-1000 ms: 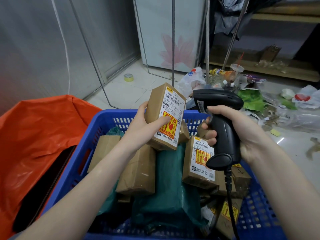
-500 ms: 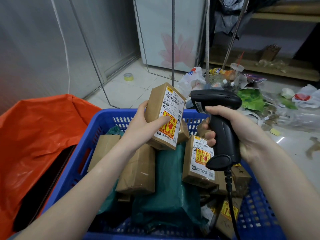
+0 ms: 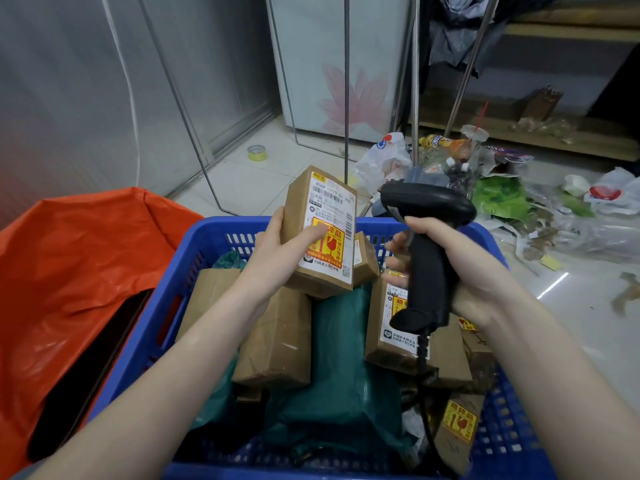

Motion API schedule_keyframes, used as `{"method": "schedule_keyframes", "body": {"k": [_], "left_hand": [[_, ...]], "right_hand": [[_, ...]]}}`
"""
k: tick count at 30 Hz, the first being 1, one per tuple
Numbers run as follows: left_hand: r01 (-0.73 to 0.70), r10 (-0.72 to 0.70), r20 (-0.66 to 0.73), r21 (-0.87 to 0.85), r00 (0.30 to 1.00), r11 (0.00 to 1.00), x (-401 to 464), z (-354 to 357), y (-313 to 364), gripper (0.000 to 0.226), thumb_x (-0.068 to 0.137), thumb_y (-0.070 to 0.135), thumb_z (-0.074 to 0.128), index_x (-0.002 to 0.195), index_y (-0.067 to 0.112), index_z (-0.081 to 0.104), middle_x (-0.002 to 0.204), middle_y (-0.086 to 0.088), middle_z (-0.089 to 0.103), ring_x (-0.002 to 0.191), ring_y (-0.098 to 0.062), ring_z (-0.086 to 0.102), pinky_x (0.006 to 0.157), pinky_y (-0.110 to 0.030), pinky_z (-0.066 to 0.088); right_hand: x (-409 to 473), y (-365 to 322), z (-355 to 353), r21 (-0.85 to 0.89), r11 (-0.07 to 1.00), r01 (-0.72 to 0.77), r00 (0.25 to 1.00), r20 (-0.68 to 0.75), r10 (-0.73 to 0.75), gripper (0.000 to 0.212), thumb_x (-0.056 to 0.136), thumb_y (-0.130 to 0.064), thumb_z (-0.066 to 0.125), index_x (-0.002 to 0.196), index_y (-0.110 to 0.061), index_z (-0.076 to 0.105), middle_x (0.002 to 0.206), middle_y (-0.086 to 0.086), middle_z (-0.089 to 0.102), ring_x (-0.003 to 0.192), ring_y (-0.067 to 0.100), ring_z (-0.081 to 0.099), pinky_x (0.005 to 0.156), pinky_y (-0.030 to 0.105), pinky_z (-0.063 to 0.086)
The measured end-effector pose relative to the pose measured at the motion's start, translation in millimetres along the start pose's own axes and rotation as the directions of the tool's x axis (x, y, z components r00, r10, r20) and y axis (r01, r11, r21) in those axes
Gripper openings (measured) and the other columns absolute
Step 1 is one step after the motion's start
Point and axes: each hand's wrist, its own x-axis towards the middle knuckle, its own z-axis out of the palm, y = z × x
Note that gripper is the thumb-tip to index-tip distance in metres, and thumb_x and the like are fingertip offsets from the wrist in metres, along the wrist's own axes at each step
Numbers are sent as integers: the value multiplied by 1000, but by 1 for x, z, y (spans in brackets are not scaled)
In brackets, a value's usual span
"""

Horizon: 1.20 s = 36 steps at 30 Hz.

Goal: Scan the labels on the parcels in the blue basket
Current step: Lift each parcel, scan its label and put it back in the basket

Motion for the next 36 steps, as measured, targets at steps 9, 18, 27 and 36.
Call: {"method": "schedule_keyframes", "body": {"k": [9, 18, 27, 36], "left_hand": [[147, -150, 121, 36, 981, 989, 3, -10, -35, 79, 88, 48, 52, 150, 29, 7, 111, 7, 66, 96, -9, 64, 92, -34, 49], [169, -303, 237, 456, 923, 874, 9, 3, -74, 51, 89, 50, 50, 126, 16, 41, 110, 6, 62, 89, -6, 61, 72, -20, 49], [120, -299, 260, 538, 918, 834, 15, 13, -92, 42, 90, 33, 56, 127, 15, 50, 122, -3, 64, 92, -9, 59, 69, -17, 48], [136, -311, 258, 529, 915, 838, 17, 13, -89, 44, 92, 31, 53, 131, 14, 43, 106, 1, 59, 87, -10, 58, 61, -15, 45]], "right_hand": [[32, 54, 1, -50, 998, -47, 998, -48, 45, 35, 78, -34, 73, 103, -12, 61, 109, 12, 66, 114, 30, 63, 68, 38, 59], [36, 79, 4, -205, 962, -181, 981, -107, 161, 20, 85, -31, 67, 94, -14, 65, 79, 1, 74, 88, 23, 70, 81, 42, 57], [41, 100, 9, -236, 935, -267, 962, -121, 244, 28, 84, -31, 68, 104, -12, 64, 92, 7, 74, 91, 24, 70, 91, 44, 54], [37, 94, 11, -258, 921, -291, 955, -134, 264, 31, 85, -31, 67, 107, -10, 65, 93, 5, 68, 86, 18, 64, 81, 37, 54]]}}
